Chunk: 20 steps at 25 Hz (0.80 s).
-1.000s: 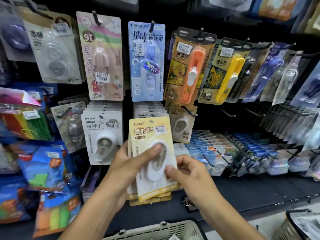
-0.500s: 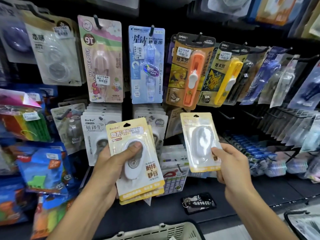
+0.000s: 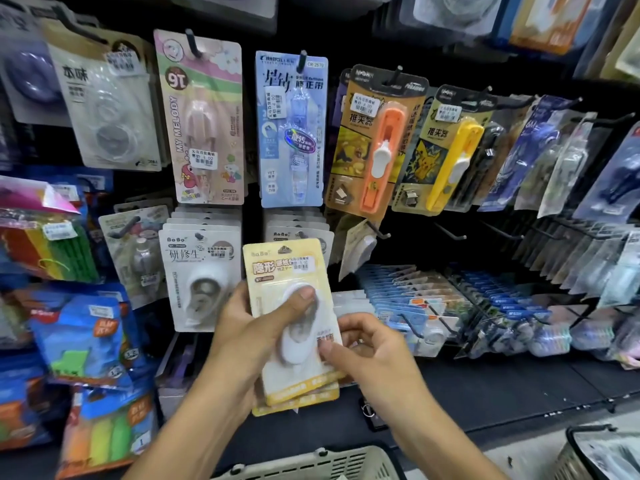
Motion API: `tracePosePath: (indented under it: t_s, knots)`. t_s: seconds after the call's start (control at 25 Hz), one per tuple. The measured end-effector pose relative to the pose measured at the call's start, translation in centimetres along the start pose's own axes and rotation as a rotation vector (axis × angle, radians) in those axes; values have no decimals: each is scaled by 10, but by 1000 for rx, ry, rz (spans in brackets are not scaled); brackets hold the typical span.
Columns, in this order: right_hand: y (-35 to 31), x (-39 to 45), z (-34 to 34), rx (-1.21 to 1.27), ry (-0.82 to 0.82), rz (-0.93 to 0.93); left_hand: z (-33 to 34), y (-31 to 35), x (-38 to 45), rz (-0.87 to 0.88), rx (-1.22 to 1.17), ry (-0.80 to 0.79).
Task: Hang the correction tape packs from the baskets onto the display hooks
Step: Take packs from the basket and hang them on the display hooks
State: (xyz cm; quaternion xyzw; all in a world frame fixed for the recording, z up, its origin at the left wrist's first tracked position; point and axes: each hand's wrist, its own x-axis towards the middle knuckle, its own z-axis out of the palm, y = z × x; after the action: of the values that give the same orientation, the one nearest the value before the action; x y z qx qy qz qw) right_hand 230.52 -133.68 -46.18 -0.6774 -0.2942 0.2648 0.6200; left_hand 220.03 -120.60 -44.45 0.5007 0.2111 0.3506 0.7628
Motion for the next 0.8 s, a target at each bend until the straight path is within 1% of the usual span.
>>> tracePosePath:
  t_s: [0.12, 0.2, 0.24, 0.28, 0.4, 0.48, 0.56, 0.64, 0.68, 0.72, 0.8]
  knots:
    - [-3, 5, -4, 106, 85, 13, -3, 5, 0, -20, -6, -93]
    - [-7, 8, -13, 236, 142, 16, -9, 8, 2, 14, 17, -74]
    - [-9, 10, -19, 277, 208, 17, -10, 9, 4, 35, 29, -48]
    - [-9, 12, -25, 264, 298, 15, -12, 10, 5, 51, 39, -24]
    - [-6, 11, -48, 97, 570, -14, -17, 14, 6, 70, 21, 42]
    - [-5, 7, -56, 103, 635, -45, -20, 17, 6, 57, -25, 61]
    - [-5, 5, -56, 129, 622, -68, -20, 17, 5, 37, -35, 73]
    - [-7, 7, -56, 261, 581, -67, -20, 17, 5, 34, -27, 77]
    - [-5, 7, -56, 327, 534, -50, -19, 17, 6, 40, -23, 76]
    - [-4, 6, -54, 323, 472, -20, -18, 14, 7, 47, -11, 77]
    - [-5, 1, -39, 157, 244, 52, -8, 8, 10, 51, 48, 62]
